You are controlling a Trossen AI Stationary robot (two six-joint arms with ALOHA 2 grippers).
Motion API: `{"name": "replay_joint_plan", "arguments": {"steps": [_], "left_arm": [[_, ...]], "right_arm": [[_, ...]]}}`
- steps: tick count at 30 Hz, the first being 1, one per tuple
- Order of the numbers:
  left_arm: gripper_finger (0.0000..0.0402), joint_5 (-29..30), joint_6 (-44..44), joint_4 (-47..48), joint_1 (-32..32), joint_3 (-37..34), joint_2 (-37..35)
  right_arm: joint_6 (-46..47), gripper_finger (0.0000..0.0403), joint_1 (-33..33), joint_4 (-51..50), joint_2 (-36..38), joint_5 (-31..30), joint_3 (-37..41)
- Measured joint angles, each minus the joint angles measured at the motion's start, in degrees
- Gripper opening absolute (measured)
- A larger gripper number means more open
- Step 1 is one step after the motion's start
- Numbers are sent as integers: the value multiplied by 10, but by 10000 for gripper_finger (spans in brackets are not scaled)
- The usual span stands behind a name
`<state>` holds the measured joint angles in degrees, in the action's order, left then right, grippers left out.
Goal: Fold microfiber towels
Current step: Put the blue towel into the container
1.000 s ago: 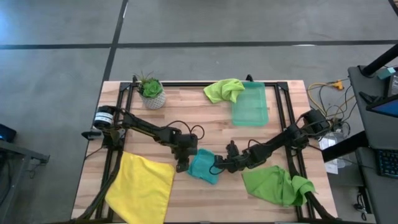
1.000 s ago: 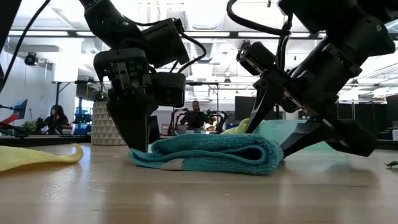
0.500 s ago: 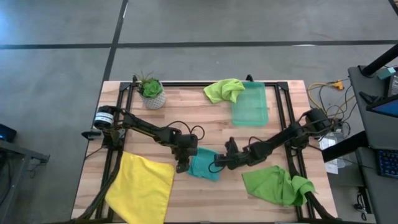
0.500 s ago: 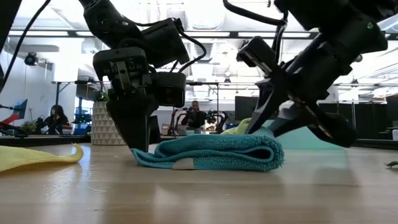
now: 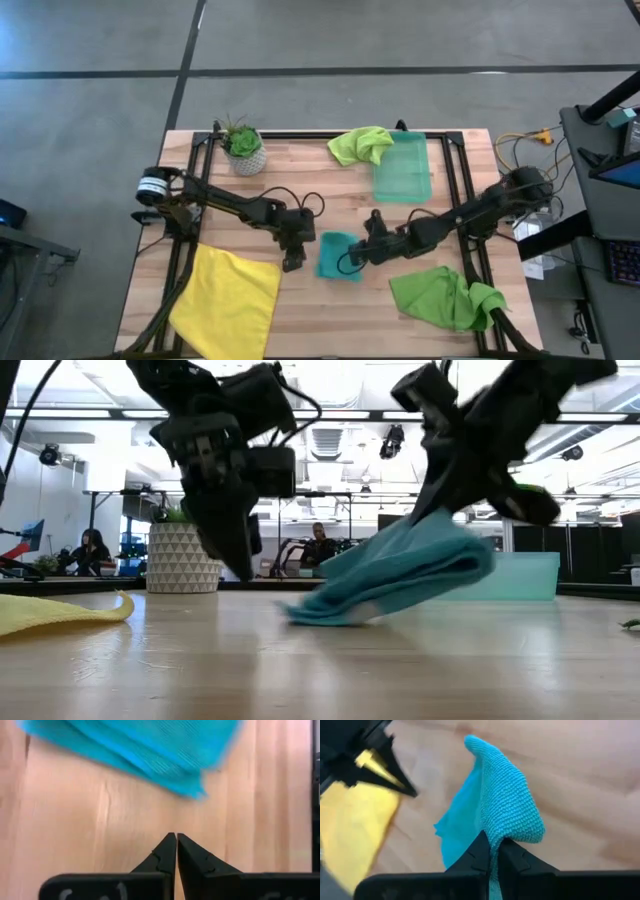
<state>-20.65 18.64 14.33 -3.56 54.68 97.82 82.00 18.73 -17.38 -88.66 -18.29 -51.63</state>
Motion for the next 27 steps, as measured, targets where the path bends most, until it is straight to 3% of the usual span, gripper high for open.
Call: {"name": "replay_joint_plan", "arguments": {"steps": [7, 15, 27], "left_arm": [[0, 22, -1, -3, 1, -1, -15], [0, 28, 6, -5, 1, 0, -15], [0, 56, 62, -48, 1, 0, -15]], "right_arm": [[-115, 9, -69, -224, 98, -50, -74], [-254, 9, -196, -298, 197, -56, -94], [-442, 9, -402, -306, 237, 80, -74]]}}
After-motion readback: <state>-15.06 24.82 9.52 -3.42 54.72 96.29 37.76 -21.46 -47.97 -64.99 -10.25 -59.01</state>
